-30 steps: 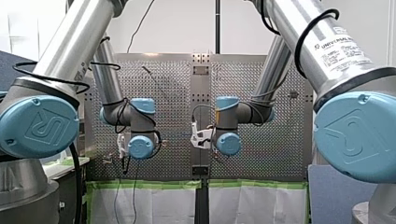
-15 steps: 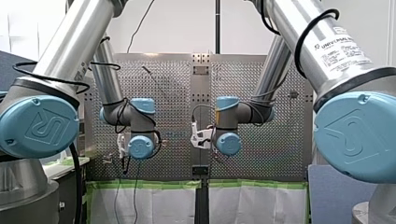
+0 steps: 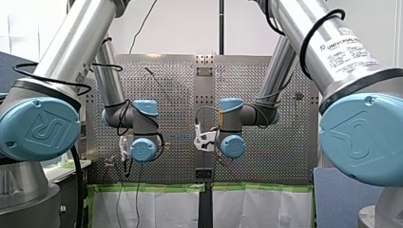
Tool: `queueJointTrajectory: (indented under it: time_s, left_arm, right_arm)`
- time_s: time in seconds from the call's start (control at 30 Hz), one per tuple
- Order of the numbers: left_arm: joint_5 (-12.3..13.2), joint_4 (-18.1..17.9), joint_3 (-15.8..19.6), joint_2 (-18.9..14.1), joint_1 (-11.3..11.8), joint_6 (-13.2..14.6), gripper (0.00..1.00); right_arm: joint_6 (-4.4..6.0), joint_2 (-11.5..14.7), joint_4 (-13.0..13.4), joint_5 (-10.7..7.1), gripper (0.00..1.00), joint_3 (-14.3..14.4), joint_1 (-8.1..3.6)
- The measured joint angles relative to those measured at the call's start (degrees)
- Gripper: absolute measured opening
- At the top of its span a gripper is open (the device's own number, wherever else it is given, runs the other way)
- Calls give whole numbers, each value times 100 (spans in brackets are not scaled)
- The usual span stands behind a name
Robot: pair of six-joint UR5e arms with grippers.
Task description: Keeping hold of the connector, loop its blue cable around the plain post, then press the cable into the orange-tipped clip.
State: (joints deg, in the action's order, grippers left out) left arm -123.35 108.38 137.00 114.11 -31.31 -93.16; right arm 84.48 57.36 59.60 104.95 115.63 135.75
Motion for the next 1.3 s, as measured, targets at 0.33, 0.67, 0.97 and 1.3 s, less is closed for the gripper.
queueJointTrajectory:
  time_s: [0.33, 0.67, 0.97, 1.3]
  left_arm:
    - [0, 0, 0, 0, 0, 0, 1]
    - [0, 0, 0, 0, 0, 0, 1]
    - [0, 0, 0, 0, 0, 0, 1]
    - [0, 0, 0, 0, 0, 0, 1]
  right_arm:
    - [0, 0, 0, 0, 0, 0, 0]
    - [0, 0, 0, 0, 0, 0, 0]
    - [0, 0, 0, 0, 0, 0, 0]
    - [0, 0, 0, 0, 0, 0, 0]
